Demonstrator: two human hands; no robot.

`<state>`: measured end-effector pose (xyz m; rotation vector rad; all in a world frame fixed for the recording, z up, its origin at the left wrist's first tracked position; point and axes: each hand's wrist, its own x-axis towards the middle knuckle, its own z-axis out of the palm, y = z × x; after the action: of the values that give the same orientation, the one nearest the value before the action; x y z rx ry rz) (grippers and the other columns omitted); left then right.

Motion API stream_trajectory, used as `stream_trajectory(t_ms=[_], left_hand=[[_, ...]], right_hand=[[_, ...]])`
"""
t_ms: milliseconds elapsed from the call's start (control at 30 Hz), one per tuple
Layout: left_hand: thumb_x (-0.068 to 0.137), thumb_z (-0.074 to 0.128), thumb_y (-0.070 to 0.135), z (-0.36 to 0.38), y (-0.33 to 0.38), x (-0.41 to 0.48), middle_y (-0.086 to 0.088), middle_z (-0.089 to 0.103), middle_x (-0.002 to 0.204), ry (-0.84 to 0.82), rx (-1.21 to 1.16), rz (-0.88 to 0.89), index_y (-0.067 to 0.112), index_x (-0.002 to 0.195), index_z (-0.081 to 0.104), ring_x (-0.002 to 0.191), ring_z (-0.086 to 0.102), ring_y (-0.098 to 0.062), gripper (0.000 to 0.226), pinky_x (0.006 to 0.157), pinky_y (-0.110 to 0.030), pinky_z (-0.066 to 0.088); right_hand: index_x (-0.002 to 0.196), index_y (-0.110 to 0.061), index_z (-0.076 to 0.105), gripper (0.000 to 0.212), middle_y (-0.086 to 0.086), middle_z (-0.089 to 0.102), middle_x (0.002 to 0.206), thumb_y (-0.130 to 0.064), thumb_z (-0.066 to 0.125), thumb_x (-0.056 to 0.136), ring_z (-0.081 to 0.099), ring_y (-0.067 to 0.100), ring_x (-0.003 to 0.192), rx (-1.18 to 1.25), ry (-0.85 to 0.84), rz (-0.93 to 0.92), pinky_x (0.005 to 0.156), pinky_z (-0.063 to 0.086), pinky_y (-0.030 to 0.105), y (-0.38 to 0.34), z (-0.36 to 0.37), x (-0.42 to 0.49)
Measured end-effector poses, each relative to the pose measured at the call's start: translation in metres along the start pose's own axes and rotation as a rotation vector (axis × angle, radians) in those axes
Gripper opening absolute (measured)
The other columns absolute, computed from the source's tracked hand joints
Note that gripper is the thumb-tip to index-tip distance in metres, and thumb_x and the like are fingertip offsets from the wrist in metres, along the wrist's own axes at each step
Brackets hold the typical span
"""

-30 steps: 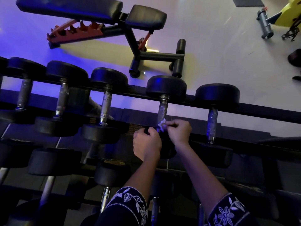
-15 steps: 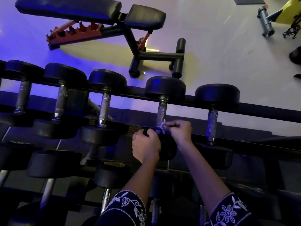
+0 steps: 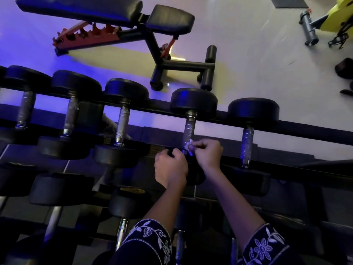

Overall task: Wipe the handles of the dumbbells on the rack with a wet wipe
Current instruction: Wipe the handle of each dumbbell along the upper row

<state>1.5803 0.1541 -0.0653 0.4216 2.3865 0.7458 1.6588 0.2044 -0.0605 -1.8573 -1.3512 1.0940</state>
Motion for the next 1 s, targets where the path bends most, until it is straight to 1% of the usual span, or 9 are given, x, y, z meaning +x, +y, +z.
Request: stream_trajectory(t_ms=[67,233,300,467,600,667,733,933,1000], left_hand=[[0.076,0.038,0.044,-0.001,0.000,0.000,-0.007,0.066,0.107,-0.003,-0.002,0.001,0.020,0.105,0.068,0.092,0.062,-0.031,0.048,0.079,-0.041,0.051],[0.074,0.036,0.045,-0.002,0.002,-0.003,-0.004,0.066,0.101,-0.006,-0.022,-0.001,0.022,0.097,0.068,0.087,0.062,-0.029,0.046,0.081,-0.043,0.052],[0.076,0.037,0.044,-0.003,0.002,-0.004,-0.004,0.065,0.100,-0.008,-0.028,0.017,0.022,0.093,0.067,0.085,0.061,-0.028,0.041,0.081,-0.044,0.052],[0.083,0.045,0.038,-0.007,0.004,-0.006,-0.004,0.064,0.106,-0.041,-0.047,0.007,0.020,0.101,0.066,0.094,0.060,-0.027,0.033,0.087,-0.045,0.048],[0.085,0.046,0.038,-0.007,0.005,-0.007,-0.004,0.062,0.114,-0.048,-0.039,0.017,0.018,0.110,0.065,0.102,0.059,-0.028,0.037,0.092,-0.047,0.047],[0.085,0.047,0.037,-0.007,0.005,-0.007,-0.005,0.061,0.116,-0.038,-0.034,0.014,0.018,0.110,0.066,0.103,0.059,-0.029,0.037,0.091,-0.047,0.047],[0.085,0.047,0.036,-0.008,0.007,-0.007,-0.006,0.061,0.119,-0.035,-0.034,0.012,0.018,0.112,0.066,0.105,0.059,-0.030,0.038,0.092,-0.046,0.046],[0.087,0.047,0.034,-0.008,0.007,-0.006,-0.005,0.060,0.122,-0.031,-0.039,0.005,0.017,0.118,0.065,0.108,0.057,-0.030,0.039,0.091,-0.042,0.045],[0.086,0.046,0.038,-0.008,0.006,-0.006,-0.004,0.060,0.122,-0.032,-0.047,0.010,0.018,0.119,0.065,0.107,0.058,-0.029,0.043,0.092,-0.043,0.046]], right_hand=[[0.075,-0.011,0.077,0.008,0.003,0.073,0.072,-0.004,0.075,0.071,0.067,0.007,0.068,-0.006,0.072,-0.064,0.068,0.052,0.015,-0.017,0.003,0.010],[0.079,-0.010,0.076,0.009,0.007,0.073,0.077,-0.005,0.071,0.074,0.065,0.021,0.074,-0.125,0.180,-0.135,0.066,0.041,0.019,-0.050,0.009,0.039],[0.080,-0.011,0.075,0.012,0.008,0.071,0.080,-0.004,0.067,0.075,0.064,0.024,0.077,-0.200,0.155,-0.193,0.067,0.042,0.021,-0.046,0.011,0.030],[0.073,-0.014,0.073,0.007,0.003,0.056,0.081,-0.011,0.068,0.077,0.055,0.022,0.081,-0.426,0.012,-0.363,0.066,0.045,0.028,-0.019,0.017,-0.007],[0.079,-0.013,0.073,0.007,0.009,0.057,0.084,-0.012,0.067,0.078,0.056,0.029,0.083,-0.557,0.048,-0.448,0.062,0.044,0.030,-0.036,0.015,0.014],[0.084,-0.014,0.074,0.009,0.010,0.059,0.086,-0.013,0.066,0.079,0.058,0.032,0.083,-0.575,0.102,-0.430,0.062,0.037,0.028,-0.048,0.014,0.029],[0.086,-0.015,0.074,0.011,0.010,0.059,0.087,-0.015,0.065,0.080,0.058,0.032,0.082,-0.584,0.114,-0.416,0.062,0.039,0.030,-0.050,0.015,0.029],[0.077,-0.020,0.074,0.008,0.000,0.054,0.080,-0.024,0.068,0.081,0.057,0.023,0.074,-0.583,-0.087,-0.432,0.061,0.047,0.031,-0.023,0.009,-0.004],[0.075,-0.021,0.075,0.006,0.001,0.057,0.078,-0.023,0.072,0.078,0.058,0.022,0.070,-0.505,-0.048,-0.416,0.059,0.043,0.026,-0.028,0.009,0.006]])
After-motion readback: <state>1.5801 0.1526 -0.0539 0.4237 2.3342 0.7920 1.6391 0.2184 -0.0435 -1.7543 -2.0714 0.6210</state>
